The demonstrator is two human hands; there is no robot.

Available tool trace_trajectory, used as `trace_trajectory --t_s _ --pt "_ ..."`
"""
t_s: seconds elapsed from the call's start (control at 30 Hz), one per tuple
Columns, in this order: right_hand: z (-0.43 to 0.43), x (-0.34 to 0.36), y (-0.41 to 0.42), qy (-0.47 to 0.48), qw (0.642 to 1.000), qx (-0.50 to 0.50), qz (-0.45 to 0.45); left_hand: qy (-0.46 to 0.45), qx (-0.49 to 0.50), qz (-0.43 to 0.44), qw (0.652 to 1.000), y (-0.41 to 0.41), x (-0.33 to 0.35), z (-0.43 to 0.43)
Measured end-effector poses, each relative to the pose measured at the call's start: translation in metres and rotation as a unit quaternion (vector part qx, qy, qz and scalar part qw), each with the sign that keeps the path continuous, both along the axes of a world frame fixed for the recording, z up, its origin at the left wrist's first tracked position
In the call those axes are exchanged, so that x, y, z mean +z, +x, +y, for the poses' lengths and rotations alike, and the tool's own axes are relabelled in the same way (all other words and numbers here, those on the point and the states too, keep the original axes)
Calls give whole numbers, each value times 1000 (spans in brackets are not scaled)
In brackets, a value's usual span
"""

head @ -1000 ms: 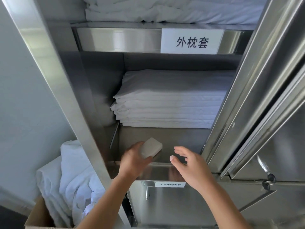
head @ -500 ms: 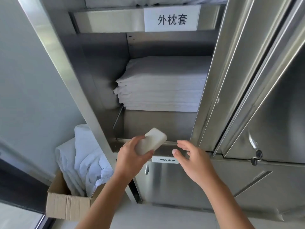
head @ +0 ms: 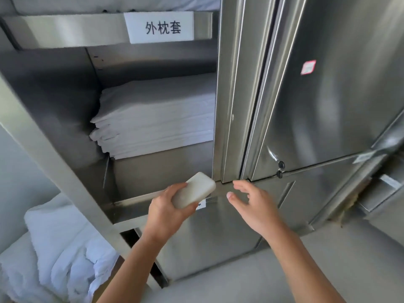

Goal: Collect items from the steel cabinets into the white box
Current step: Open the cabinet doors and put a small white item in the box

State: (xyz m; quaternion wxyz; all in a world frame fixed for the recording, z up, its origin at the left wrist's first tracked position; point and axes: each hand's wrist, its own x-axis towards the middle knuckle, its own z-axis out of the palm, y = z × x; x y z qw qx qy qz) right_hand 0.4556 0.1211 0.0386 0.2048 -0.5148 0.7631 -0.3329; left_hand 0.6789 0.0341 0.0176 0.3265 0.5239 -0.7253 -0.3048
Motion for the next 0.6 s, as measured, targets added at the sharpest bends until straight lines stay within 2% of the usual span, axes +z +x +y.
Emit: trace_trajectory --t_s 0.3,0.47,0.6 --pt "66 -10 47 48 981 -189 -15 39 -188 30 981 -1 -26 -6" --pt "127 -20 67 96 953 -287 -29 61 -291 28 954 -22 -34 23" --pt "179 -20 66 91 927 -362 -24 66 -368 24 927 -50 -37 58"
